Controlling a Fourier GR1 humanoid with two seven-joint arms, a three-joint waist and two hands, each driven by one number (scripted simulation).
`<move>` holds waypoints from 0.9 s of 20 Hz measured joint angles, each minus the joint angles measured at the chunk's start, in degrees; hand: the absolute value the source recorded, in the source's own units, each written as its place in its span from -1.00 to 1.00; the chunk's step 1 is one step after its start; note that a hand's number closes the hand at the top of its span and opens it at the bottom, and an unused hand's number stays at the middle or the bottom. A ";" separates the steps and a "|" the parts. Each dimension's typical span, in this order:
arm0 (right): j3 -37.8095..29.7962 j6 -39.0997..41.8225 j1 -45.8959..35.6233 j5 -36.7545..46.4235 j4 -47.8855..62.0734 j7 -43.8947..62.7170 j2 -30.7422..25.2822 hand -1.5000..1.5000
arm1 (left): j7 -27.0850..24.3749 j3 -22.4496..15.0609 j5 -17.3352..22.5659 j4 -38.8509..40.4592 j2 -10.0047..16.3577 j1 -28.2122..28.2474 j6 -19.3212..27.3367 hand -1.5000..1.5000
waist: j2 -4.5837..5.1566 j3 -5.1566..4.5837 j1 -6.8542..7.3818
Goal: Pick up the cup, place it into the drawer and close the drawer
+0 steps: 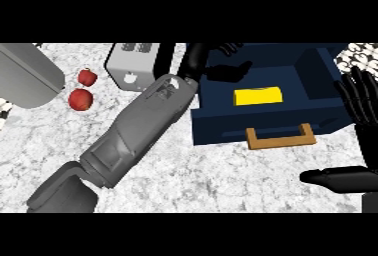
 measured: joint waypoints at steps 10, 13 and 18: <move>0.18 1.38 -1.27 -3.04 -0.13 0.51 0.47 -1.00 | -0.43 -6.76 2.21 -0.16 0.00 -0.20 5.63 -1.00 | 0.16 -0.02 -0.64; 0.48 3.26 -0.85 -6.63 -0.54 1.33 0.94 1.00 | -2.94 -6.52 3.67 -1.80 0.00 -0.17 6.97 -1.00 | 0.04 -0.03 -0.26; -0.03 6.52 -0.06 -10.25 -2.69 3.11 -1.14 1.00 | -4.90 -5.08 6.36 -4.82 -0.01 -1.09 8.00 -1.00 | -0.39 -0.05 1.12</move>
